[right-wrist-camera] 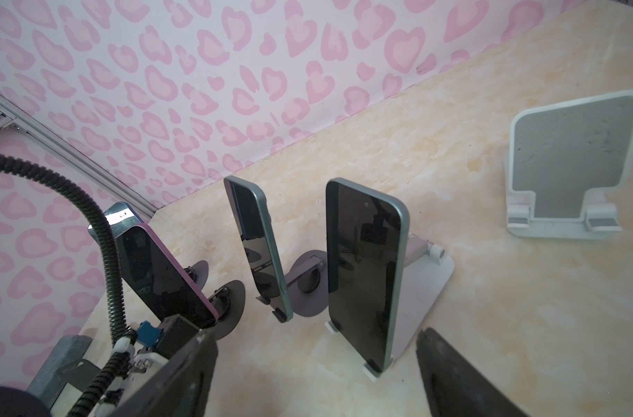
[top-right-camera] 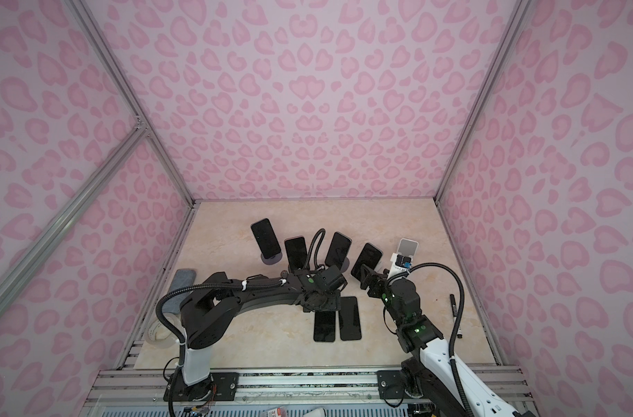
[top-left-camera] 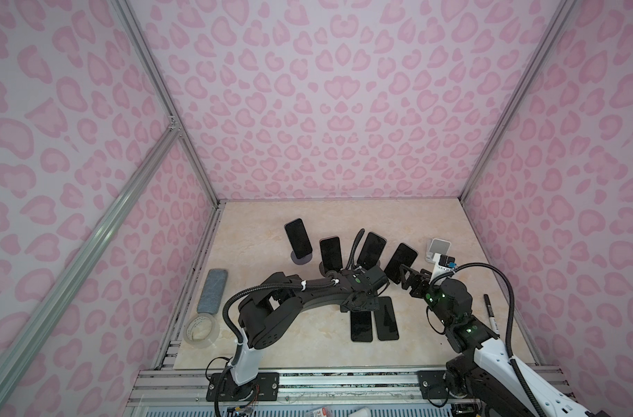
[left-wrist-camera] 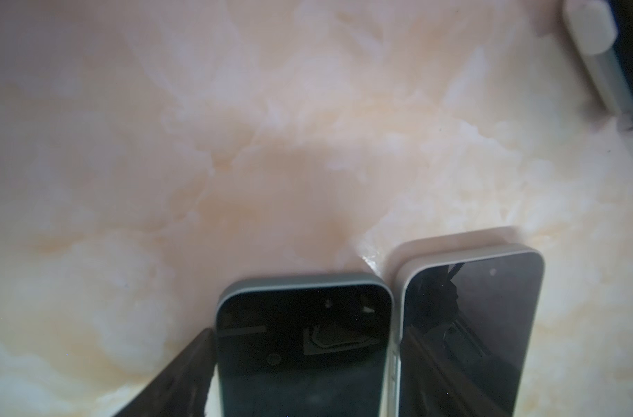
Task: Remove the phone from the phone stand
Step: 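Raise the left gripper back over the emptied dark stand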
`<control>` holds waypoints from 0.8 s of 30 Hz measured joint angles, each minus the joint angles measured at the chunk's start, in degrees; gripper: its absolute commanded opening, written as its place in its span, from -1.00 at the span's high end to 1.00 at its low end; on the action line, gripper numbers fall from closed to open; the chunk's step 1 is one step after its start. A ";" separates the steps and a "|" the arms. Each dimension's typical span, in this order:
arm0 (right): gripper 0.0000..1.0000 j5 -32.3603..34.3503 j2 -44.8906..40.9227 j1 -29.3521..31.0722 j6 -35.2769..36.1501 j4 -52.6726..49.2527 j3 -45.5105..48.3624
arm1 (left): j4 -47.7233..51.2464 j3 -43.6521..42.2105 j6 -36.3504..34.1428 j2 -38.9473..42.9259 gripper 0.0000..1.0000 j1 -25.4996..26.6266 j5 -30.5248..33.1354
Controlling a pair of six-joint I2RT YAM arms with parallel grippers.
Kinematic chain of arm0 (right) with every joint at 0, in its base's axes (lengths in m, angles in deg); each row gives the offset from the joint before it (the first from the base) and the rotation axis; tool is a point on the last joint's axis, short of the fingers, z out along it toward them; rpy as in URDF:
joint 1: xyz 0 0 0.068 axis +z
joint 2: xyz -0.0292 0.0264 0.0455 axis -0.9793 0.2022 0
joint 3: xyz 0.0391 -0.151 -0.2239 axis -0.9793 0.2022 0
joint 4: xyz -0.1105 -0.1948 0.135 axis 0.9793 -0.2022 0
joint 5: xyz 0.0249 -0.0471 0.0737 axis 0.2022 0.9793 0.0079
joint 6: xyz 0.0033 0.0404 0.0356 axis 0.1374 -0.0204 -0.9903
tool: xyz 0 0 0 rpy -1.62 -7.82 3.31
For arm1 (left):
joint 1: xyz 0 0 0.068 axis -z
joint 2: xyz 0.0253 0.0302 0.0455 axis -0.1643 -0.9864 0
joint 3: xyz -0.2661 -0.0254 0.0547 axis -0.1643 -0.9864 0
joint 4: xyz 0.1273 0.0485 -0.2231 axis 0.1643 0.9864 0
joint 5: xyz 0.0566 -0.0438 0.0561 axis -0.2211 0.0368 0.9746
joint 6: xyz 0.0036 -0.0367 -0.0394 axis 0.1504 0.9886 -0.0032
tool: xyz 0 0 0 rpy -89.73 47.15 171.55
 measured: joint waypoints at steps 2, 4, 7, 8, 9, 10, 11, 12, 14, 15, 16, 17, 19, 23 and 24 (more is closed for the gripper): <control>-0.77 0.00 -0.02 0.00 0.02 -0.02 0.00 | 0.00 -0.02 -0.02 0.15 -0.64 0.00 0.00; -0.77 0.00 -0.11 0.00 0.02 -0.02 0.00 | 0.11 0.02 -0.11 0.46 -0.65 -0.02 -0.04; -0.77 0.00 -0.28 0.00 0.04 -0.11 0.00 | 1.14 0.52 -1.38 1.68 -0.66 -0.07 0.17; -0.77 0.00 -0.44 0.00 0.04 -0.22 0.00 | 1.51 0.63 -1.44 2.67 -0.66 -0.11 0.72; -0.77 0.00 -0.59 0.00 0.04 -0.24 0.00 | 2.12 0.87 -2.12 4.50 -0.66 -0.11 1.55; -0.78 0.00 -0.72 0.00 0.04 -0.28 0.00 | 2.89 1.38 -3.23 6.60 -0.67 -0.11 2.47; -0.77 0.00 -0.83 0.00 0.04 -0.39 0.00 | 3.50 2.01 -3.96 8.68 -0.68 -0.04 3.54; -0.78 0.02 -0.92 0.00 0.07 -0.44 0.00 | 3.91 2.73 -4.92 11.17 -0.70 0.09 5.11; -0.77 0.02 -0.92 0.00 0.04 -0.44 0.00 | 4.31 3.50 -6.60 16.20 -0.74 0.50 8.57; -0.77 0.02 -0.90 0.00 0.04 -0.46 0.00 | 4.66 3.50 -7.50 18.64 -0.75 0.61 10.58; -0.78 0.04 -0.90 0.00 0.04 -0.44 0.00 | 5.14 3.28 -7.74 20.72 -0.76 0.72 12.52; -0.78 0.04 -0.87 0.00 0.02 -0.42 0.00 | 5.49 2.67 -8.61 22.40 -0.77 0.72 14.38; -0.78 0.04 -0.90 0.02 0.02 -0.39 0.00 | 6.49 -0.74 -8.90 25.94 -0.82 -0.15 18.99; -0.81 0.31 -1.20 0.11 -0.02 -0.13 0.28 | 8.55 -11.91 -8.85 33.99 -0.99 -4.66 25.33; -0.82 0.76 -1.38 0.31 -0.02 -0.13 0.39 | 8.81 -14.58 -8.87 36.41 -0.94 -6.10 26.47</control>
